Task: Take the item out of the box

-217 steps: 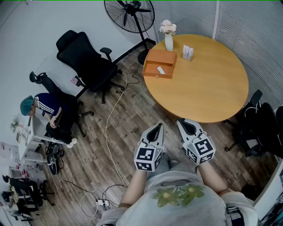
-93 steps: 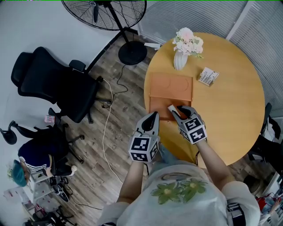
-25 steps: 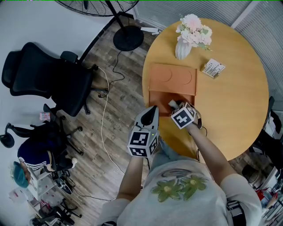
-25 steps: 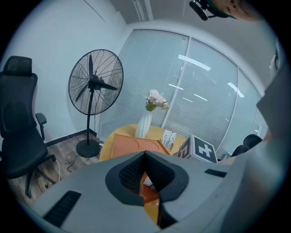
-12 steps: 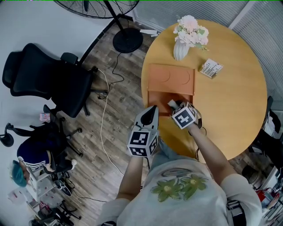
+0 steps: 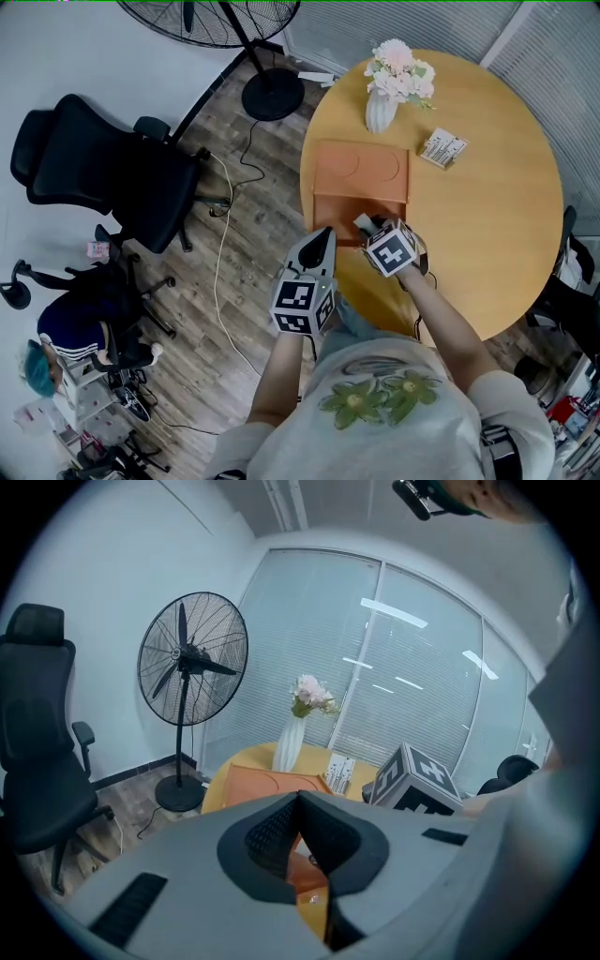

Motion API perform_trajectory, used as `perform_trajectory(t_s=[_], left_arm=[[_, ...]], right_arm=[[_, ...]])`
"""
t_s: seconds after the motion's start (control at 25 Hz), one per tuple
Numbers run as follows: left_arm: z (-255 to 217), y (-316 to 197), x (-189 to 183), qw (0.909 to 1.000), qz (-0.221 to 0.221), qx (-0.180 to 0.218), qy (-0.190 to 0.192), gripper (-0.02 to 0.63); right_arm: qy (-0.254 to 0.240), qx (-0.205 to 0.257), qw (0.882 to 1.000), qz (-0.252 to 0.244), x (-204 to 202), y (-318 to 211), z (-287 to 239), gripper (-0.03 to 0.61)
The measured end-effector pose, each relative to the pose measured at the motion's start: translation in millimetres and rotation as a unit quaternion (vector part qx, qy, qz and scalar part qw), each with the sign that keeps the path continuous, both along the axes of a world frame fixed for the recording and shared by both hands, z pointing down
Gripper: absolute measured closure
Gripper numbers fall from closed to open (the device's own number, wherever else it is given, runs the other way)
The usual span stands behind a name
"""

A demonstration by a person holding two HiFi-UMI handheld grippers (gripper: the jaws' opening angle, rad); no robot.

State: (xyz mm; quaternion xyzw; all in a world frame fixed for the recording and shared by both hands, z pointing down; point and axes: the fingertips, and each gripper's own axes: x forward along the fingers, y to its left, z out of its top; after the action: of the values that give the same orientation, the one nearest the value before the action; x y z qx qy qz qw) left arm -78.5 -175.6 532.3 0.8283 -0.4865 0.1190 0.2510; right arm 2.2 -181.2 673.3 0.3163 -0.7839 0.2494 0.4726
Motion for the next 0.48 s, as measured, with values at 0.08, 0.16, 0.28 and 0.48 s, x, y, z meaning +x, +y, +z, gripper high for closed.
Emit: perform_trajectory(t_s=[0.08, 0.16, 0.28, 0.48], left_arm=[[-2, 2, 1, 1.0000, 0.001, 0.002, -0.001, 0.606], [-5, 4, 2, 1.0000, 0.002, 0.004, -0.002, 0.606], [-10, 7, 3, 1.0000, 0.004, 0.007, -0.004, 0.606], [-16, 13, 3, 0.9998, 0.006, 0.013, -0.011, 0.606]], right_arm=[[-0.006, 0.002, 1.000, 0.003, 0, 2, -3, 0.433], [-0.011, 0.005, 1.000, 0.003, 0, 3, -8, 0.433], [-0.015, 0.014, 1.000, 0.001, 1, 3, -17, 0.433], [-0.029, 0.022, 0.999, 0.007, 2, 6, -29, 0.433]])
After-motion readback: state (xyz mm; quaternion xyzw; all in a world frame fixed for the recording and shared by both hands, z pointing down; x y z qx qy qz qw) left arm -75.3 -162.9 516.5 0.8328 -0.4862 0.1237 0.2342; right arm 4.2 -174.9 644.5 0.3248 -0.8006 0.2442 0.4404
